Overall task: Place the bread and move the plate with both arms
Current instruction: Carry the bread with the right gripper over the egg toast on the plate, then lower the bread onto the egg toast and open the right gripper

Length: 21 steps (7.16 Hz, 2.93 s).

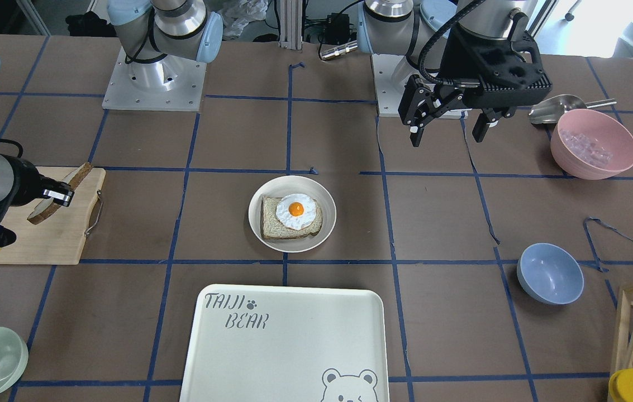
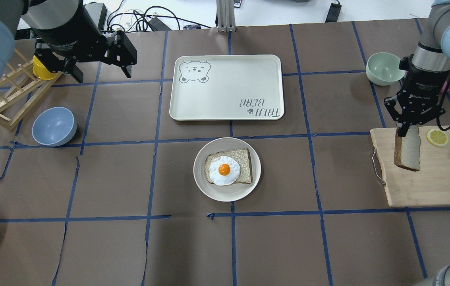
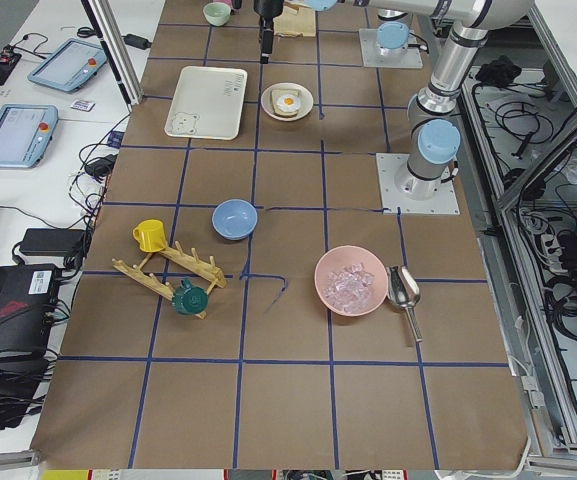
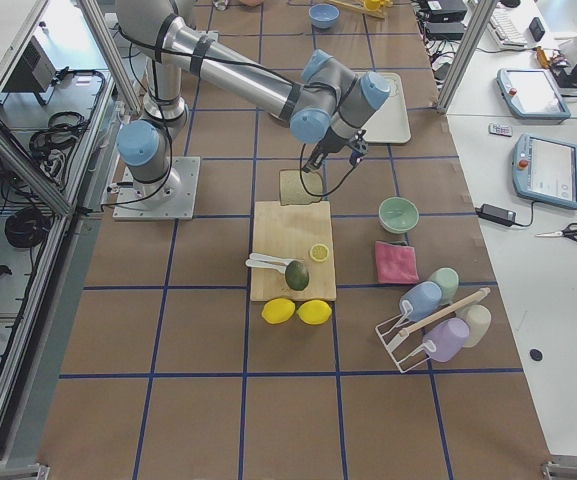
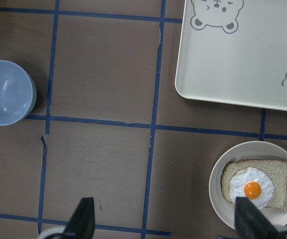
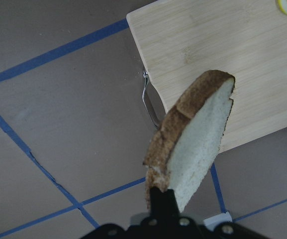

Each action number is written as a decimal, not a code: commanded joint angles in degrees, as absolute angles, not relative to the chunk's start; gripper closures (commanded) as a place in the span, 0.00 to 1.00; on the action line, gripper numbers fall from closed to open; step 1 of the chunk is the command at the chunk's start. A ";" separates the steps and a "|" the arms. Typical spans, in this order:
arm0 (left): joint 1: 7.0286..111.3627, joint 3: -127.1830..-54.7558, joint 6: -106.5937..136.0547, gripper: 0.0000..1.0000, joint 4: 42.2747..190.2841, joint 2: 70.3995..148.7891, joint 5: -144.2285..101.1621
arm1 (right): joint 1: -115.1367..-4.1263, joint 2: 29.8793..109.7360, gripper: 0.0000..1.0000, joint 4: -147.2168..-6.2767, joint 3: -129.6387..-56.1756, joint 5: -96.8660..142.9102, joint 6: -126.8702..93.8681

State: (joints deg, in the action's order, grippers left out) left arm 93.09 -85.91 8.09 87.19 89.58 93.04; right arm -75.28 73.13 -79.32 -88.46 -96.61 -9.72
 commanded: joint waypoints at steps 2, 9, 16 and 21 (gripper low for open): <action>93.08 -85.96 8.09 0.00 87.19 89.65 92.99 | -86.70 74.62 1.00 -76.11 -86.57 -88.63 -27.17; 93.08 -85.96 8.09 0.00 87.19 89.56 93.07 | -112.84 68.56 1.00 -90.16 -86.75 -80.42 -53.88; 92.72 -85.96 8.09 0.00 87.19 89.56 92.99 | -114.52 62.84 1.00 -102.02 -86.75 -79.54 -54.84; 92.72 -85.96 8.09 0.00 87.19 89.56 92.99 | -110.32 69.22 0.00 -103.36 -87.09 -85.50 -47.42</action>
